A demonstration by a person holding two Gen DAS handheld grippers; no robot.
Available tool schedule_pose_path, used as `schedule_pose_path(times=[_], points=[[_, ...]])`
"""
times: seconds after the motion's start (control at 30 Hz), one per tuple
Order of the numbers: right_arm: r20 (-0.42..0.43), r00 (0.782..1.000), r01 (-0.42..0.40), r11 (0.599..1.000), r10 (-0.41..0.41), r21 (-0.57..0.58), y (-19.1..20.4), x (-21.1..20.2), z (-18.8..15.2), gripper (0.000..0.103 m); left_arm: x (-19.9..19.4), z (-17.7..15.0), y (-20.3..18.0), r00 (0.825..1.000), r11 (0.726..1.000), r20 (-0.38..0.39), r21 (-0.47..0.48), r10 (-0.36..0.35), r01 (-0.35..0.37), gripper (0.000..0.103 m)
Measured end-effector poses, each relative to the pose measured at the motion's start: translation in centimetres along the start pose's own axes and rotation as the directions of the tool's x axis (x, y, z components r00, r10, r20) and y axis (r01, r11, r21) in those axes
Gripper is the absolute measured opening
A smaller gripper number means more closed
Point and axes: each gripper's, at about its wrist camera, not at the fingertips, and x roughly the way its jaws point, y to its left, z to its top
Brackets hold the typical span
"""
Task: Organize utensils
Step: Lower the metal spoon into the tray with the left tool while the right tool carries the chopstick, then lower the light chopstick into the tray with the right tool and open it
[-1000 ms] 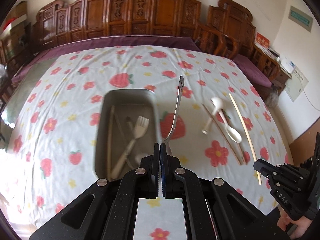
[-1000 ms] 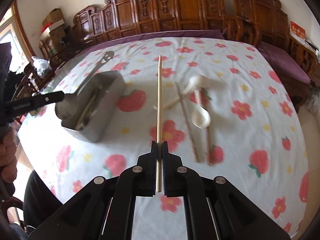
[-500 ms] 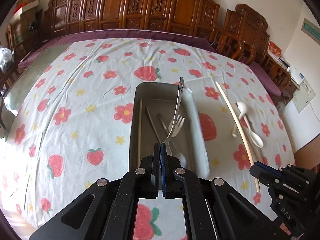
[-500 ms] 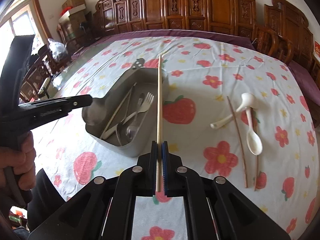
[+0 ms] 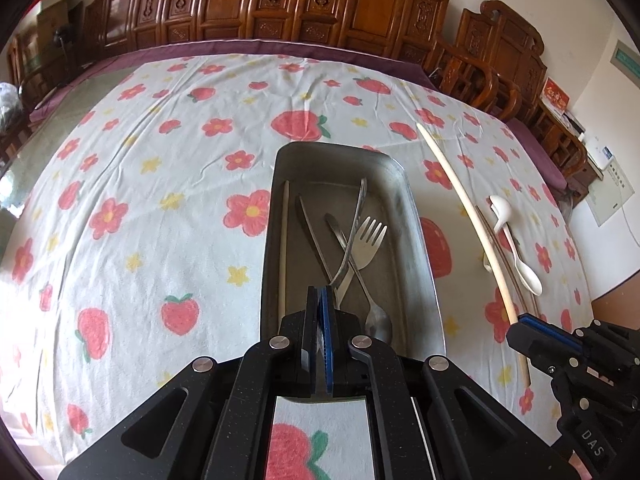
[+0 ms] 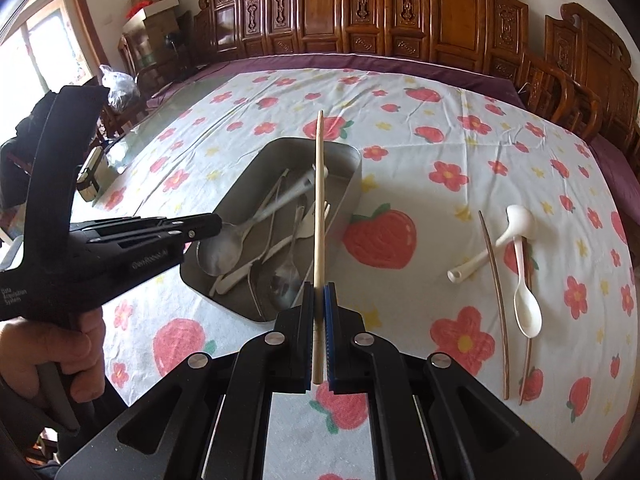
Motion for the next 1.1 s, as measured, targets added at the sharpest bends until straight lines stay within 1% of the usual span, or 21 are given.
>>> schedule_pose_path(times=[0.23,0.4,0.47,0.7,0.93,1.1], points=[[-0.008,1.0,-0.004,1.0,0.004,-0.016,0.9,0.5,0.4,0.006,0.3,0.2,0.1,1.0,1.0,0.0,0.0,-0.006,0.006,0.002],[-0.019,1.0,-0.012,1.0,0.012,-0.016,1.1,1.0,0.6,0.006,0.5,0.2,0.0,1.0,1.0,-0.018,0.003,-0.015,0.015,0.002],[-0.023,1.0,-0.017,1.0,0.017,-0.012,1.2,1.1,0.8,0.006,0.3,0.2,0.1,1.0,1.0,-0.011,0.0,-0.021,0.021,0.002],[-0.039,0.998,-0.046,0.999,0.046,0.002,2.0,2.2,1.4,0.006,-1.5,0.3,0.9,0.999,0.999,0.025,-0.005,-0.034,0.034,0.002],[-0.062,0.995,-0.077,0.996,0.08,0.039,2.9,4.2,2.4,0.006,-3.2,0.5,2.5,0.998,1.0,0.053,0.005,-0.017,0.016,0.002],[-0.059,0.994,-0.087,0.994,0.091,0.061,3.2,5.4,3.3,0.006,-4.0,0.5,3.5,0.998,1.0,0.057,0.018,-0.002,0.001,0.002]])
